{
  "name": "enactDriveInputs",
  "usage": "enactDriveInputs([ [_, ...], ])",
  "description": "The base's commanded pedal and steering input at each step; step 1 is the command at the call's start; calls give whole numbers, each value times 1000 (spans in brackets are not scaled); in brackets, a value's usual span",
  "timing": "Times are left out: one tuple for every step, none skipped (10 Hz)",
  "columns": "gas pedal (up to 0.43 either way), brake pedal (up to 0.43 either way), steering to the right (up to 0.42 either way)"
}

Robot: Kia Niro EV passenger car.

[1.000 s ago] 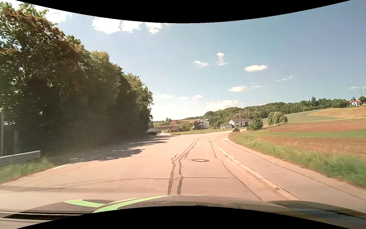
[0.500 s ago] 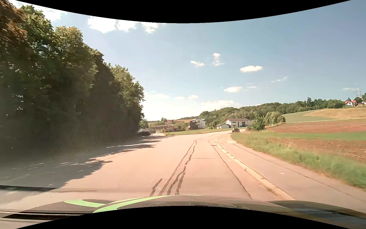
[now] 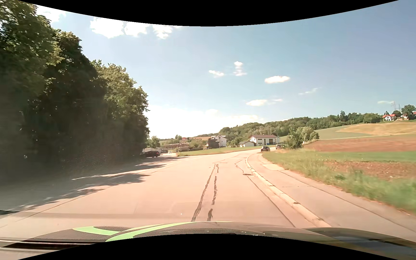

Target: Follow the waypoints while adhering to traffic rules and regulations

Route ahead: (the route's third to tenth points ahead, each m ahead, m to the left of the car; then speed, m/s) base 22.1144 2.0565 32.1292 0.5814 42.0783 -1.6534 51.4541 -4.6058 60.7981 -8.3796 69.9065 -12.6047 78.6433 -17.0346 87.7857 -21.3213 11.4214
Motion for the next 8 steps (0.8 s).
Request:
enactDriveInputs([
  [110, 0, 22],
  [110, 0, 22],
  [110, 0, 22],
  [110, 0, 22],
  [110, 0, 22],
  [110, 0, 22],
  [110, 0, 22],
  [110, 0, 22],
])
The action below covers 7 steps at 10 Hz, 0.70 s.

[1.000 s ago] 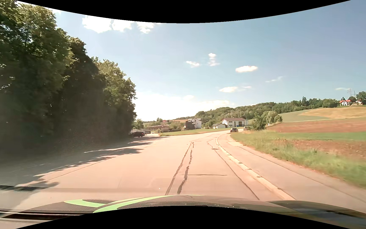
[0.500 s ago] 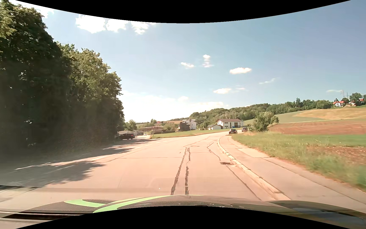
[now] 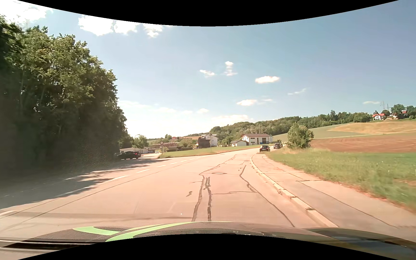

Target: Follow the waypoints while adhering to traffic rules and regulations

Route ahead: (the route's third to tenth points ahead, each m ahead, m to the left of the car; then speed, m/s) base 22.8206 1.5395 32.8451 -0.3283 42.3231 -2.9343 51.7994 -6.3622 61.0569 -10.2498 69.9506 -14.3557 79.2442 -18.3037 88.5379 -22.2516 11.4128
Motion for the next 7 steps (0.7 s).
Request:
enactDriveInputs([
  [110, 0, 22],
  [110, 0, 25],
  [110, 0, 29],
  [110, 0, 34],
  [110, 0, 35],
  [110, 0, 35],
  [110, 0, 35],
])
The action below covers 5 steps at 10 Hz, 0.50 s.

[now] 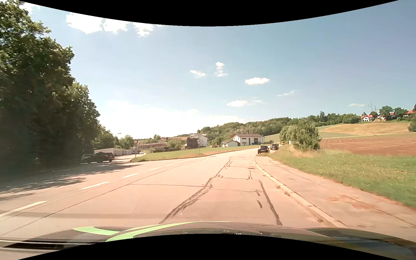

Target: Follow the waypoints while adhering to traffic rules and regulations

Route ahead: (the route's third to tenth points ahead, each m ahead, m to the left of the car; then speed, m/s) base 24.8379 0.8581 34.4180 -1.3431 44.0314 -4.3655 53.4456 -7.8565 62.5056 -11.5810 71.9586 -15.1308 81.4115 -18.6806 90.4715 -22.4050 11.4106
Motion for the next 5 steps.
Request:
enactDriveInputs([
  [110, 0, 35],
  [110, 0, 35],
  [110, 0, 36],
  [110, 0, 42],
  [110, 0, 44],
])
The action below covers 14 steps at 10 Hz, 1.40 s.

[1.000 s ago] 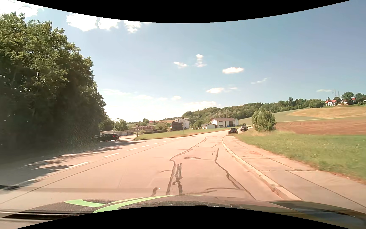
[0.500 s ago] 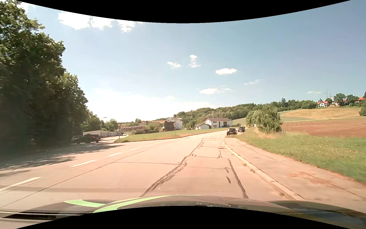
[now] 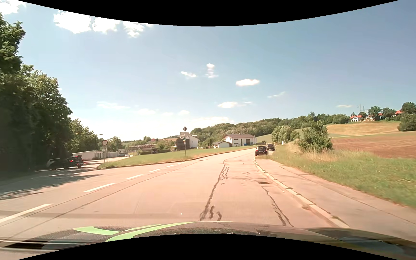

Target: Follow the waypoints while adhering to traffic rules and regulations

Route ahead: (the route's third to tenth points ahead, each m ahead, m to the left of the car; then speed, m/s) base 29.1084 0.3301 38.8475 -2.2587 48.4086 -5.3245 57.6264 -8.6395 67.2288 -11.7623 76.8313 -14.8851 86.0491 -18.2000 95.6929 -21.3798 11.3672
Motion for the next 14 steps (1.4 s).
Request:
enactDriveInputs([
  [110, 0, 42],
  [110, 0, 43],
  [110, 0, 43],
  [110, 0, 42],
  [110, 0, 42],
  [110, 0, 39],
  [110, 0, 37],
  [110, 0, 31],
  [110, 0, 29],
  [110, 0, 28],
  [110, 0, 28],
  [110, 0, 28],
  [110, 0, 28],
  [110, 0, 28],
])
